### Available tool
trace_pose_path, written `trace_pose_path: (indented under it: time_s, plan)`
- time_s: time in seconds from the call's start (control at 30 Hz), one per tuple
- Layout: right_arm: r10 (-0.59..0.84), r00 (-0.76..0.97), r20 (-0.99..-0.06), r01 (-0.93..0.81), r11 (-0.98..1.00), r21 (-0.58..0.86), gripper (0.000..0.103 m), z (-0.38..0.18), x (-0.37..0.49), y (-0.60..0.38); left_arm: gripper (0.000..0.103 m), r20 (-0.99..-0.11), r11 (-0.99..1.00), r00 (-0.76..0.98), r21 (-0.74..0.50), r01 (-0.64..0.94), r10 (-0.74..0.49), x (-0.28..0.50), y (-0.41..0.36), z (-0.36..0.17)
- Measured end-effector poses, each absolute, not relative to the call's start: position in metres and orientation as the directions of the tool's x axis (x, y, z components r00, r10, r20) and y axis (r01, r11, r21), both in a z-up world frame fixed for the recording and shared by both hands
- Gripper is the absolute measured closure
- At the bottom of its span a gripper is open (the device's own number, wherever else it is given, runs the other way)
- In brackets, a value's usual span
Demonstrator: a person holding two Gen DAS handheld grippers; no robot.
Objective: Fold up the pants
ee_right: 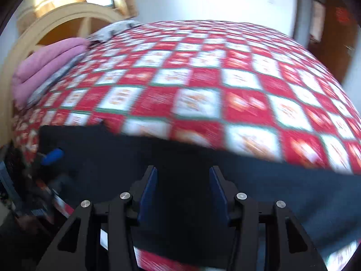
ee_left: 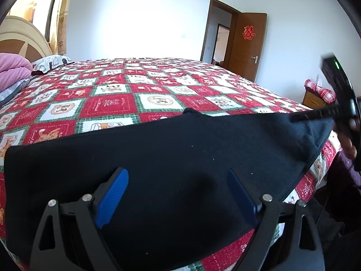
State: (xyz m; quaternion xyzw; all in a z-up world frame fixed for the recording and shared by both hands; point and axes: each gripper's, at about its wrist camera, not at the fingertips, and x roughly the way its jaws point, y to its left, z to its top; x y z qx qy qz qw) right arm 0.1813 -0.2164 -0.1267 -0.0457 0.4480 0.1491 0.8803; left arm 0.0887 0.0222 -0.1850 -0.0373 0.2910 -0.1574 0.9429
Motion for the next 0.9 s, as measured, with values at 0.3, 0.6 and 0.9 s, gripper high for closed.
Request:
trace_pose_path:
  time_s: [0.3,0.6,0.9]
  plan:
    - [0.048,0.521,-0.852,-0.187,0.981,-0.059,0.053,-0.170,0.129,-0.293,0.009,-0.554,0.955,0.780,-0.125,0.268,-0.291,0.085,0.018,-0.185]
    - [0.021,0.526,-0.850,-0.187,0.978,-0.092,0.053,-0.178,0.119,-0.298,0.009,-0.561,0.965,0.786,-0.119,0.235,-0.260,0.082,0.023,-0.185]
    - [0.060,0.706,-0.706,-0.001,0.996,0.084,0.053,-0.104,0.114,-0.382,0.009,-0.569,0.985,0.805,-0.058,0.164,-0.168,0.082,0.044,-0.176]
